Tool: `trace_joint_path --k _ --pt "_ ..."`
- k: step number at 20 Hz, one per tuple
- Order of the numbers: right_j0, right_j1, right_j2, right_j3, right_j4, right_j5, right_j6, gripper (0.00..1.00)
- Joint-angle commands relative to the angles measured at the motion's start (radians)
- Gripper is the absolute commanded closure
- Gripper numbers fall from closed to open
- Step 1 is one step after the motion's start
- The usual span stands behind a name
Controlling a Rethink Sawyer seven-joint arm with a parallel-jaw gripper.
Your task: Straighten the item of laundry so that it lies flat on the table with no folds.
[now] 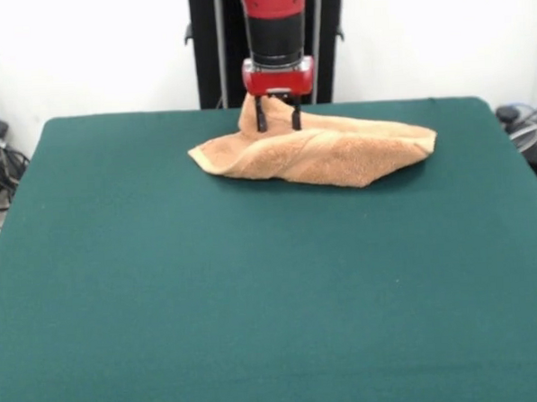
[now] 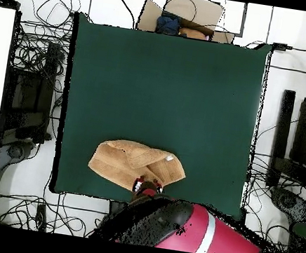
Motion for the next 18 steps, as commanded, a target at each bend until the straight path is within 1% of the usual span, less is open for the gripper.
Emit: trace_joint_path --k 1,7,12,18 --pt "0.040 0.120 0.062 0.067 0.066 -0.048 0.246 0.00" --pt "0.059 0.121 0.050 0.096 0.087 -0.092 0.252 0.00" --pt "0.055 0.121 0.048 0.108 0.092 -0.097 0.242 0.00" --pt "0.055 0.140 0.052 0.099 0.102 -0.110 0.234 0.00"
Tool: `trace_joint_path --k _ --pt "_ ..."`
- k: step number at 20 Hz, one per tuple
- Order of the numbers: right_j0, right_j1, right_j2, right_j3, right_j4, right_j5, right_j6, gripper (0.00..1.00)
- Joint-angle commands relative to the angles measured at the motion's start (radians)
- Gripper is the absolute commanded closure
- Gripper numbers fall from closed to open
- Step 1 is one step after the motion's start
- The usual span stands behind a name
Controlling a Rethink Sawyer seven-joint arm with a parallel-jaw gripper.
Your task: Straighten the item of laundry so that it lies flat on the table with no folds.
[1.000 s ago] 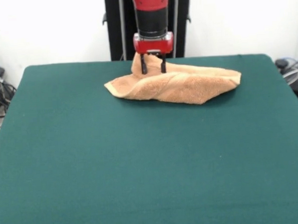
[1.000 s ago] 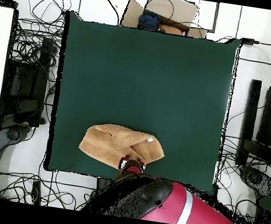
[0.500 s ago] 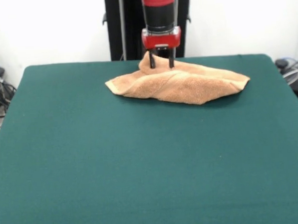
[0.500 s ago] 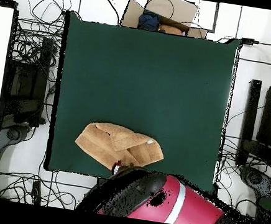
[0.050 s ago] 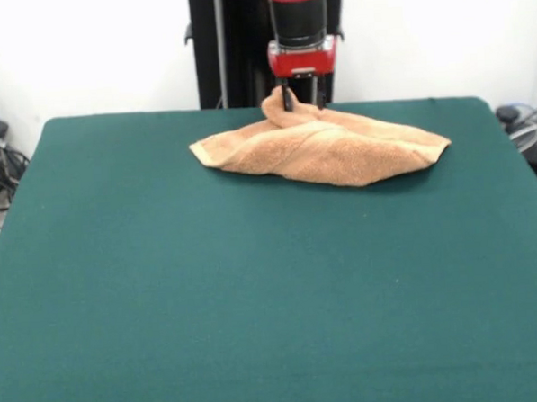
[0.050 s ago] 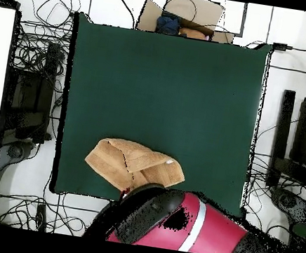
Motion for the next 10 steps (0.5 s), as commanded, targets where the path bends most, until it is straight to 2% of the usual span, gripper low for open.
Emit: trace_joint_path --k 1,7,10 --pt "0.030 0.086 0.054 -0.010 0.083 -0.008 0.234 0.00" --pt "0.035 0.094 0.064 -0.021 0.085 -0.017 0.229 0.00" --pt "0.020 0.133 0.079 -0.033 0.078 -0.038 0.240 0.00"
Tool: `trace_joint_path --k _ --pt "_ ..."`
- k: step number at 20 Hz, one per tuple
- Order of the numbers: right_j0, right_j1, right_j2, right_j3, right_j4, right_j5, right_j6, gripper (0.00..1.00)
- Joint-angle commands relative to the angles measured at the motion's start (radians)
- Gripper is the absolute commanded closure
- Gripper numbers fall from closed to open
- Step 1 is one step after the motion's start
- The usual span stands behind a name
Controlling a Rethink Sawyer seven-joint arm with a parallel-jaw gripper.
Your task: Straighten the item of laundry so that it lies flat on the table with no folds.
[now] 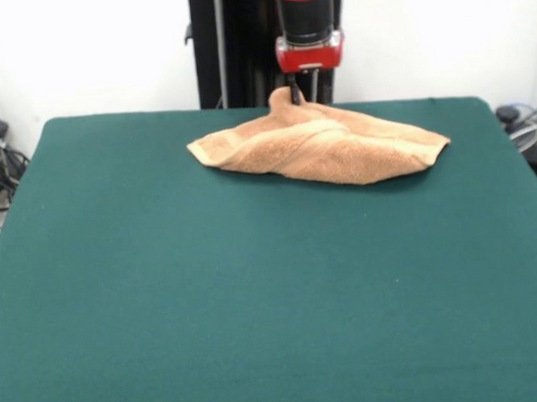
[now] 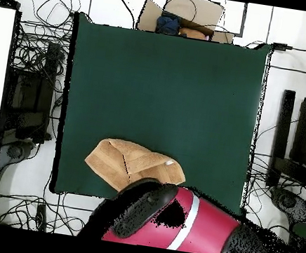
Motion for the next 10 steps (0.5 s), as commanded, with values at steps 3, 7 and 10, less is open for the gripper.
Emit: trace_joint_path --k 3,7,10 --pt "-0.013 0.134 0.093 -0.069 0.061 -0.044 0.239 0.00" --pt "-0.016 0.159 0.100 -0.075 0.058 -0.068 0.241 0.00" --pt "-0.005 0.173 0.097 -0.079 0.066 -0.090 0.242 0.00"
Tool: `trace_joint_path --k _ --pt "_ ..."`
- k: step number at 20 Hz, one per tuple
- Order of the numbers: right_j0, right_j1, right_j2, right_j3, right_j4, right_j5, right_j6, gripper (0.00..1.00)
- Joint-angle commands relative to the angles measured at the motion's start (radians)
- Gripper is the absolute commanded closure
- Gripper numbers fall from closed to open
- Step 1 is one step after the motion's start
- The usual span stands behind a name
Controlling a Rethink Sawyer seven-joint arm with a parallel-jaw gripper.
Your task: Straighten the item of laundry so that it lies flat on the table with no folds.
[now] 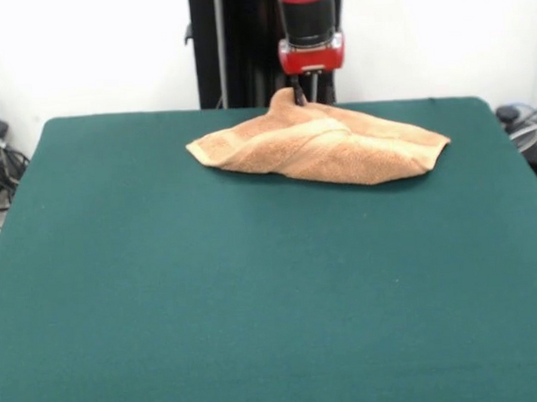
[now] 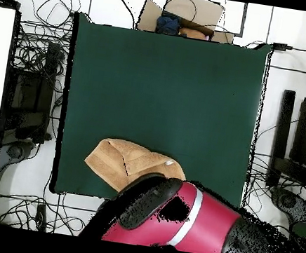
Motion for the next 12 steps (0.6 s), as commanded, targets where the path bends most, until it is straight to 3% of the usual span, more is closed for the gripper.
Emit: trace_joint_path --k 1,5,12 --pt "0.006 0.131 0.096 -0.084 0.066 -0.033 0.240 0.00" --pt "0.009 0.133 0.098 -0.101 0.070 -0.034 0.228 0.00" --pt "0.012 0.252 0.093 -0.209 0.052 -0.092 0.209 0.00"
